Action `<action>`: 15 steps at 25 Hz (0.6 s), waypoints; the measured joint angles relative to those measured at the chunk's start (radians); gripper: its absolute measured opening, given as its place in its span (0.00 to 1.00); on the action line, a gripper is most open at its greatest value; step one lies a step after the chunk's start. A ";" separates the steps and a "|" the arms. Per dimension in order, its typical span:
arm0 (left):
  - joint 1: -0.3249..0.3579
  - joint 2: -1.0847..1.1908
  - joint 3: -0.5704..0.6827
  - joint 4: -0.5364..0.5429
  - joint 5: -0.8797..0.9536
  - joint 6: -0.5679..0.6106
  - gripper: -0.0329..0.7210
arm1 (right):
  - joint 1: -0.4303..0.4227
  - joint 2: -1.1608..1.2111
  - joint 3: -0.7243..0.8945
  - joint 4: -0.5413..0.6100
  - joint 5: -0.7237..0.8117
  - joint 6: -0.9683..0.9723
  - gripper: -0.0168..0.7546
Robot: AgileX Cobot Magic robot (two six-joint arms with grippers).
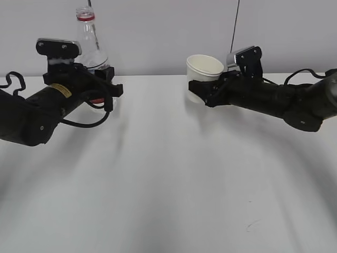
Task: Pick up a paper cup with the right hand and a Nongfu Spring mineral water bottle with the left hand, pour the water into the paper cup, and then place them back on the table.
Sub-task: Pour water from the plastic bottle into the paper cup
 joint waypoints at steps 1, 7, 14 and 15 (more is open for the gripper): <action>0.000 0.005 0.000 0.000 -0.006 0.007 0.44 | 0.000 0.000 0.000 0.012 0.016 -0.007 0.65; 0.000 0.036 0.000 0.001 -0.038 0.026 0.44 | 0.000 0.014 0.000 0.058 0.063 -0.055 0.65; 0.000 0.054 0.000 0.032 -0.057 0.026 0.44 | 0.000 0.063 0.000 0.159 0.067 -0.112 0.65; 0.000 0.054 0.000 0.037 -0.058 0.026 0.44 | 0.000 0.064 0.000 0.174 0.070 -0.124 0.65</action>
